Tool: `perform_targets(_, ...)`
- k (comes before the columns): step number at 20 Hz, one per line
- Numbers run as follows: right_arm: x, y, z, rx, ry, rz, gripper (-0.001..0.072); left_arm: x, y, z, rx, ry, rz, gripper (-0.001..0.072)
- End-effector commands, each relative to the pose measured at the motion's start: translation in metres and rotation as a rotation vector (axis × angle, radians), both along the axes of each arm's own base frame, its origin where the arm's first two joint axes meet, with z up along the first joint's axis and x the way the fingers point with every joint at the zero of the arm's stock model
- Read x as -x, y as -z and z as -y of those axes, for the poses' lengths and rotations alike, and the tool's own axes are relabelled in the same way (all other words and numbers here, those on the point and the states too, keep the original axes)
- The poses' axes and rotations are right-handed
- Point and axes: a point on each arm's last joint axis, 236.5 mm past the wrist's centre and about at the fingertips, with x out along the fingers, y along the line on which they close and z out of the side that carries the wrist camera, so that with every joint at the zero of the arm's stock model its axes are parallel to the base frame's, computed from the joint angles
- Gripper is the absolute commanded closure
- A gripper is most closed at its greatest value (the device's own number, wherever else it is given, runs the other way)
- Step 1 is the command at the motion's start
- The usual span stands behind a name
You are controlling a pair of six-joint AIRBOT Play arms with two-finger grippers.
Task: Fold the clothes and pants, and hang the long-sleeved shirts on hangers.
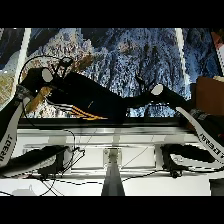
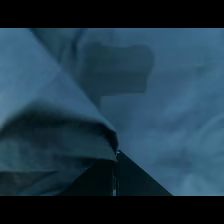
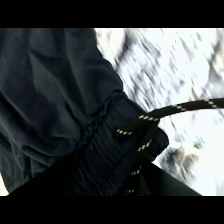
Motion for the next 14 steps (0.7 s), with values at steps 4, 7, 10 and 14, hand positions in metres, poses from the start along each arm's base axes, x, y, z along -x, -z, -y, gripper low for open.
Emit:
perform_targets(4, -0.079, -0.027, 0.041, 0.012, 0.189, 0.154, 0.0322, -0.001, 0.0, 0.0, 0.014, -0.056, -0.007, 0.0697)
perform_targets(7, -0.107, -0.042, 0.111, -0.009, 0.339, 0.099, 0.0296, -0.001, 0.0, 0.0, 0.028, -0.113, -0.018, 0.0697)
perform_targets(10, -0.086, -0.042, 0.16, -0.057, 0.383, -0.059, 0.0229, 0.0, 0.0, 0.002, 0.041, -0.123, -0.026, 0.0697)
perform_targets(14, -0.039, -0.024, 0.129, -0.162, 0.264, -0.257, 0.0028, 0.003, -0.002, 0.015, 0.1, -0.141, -0.043, 0.0697)
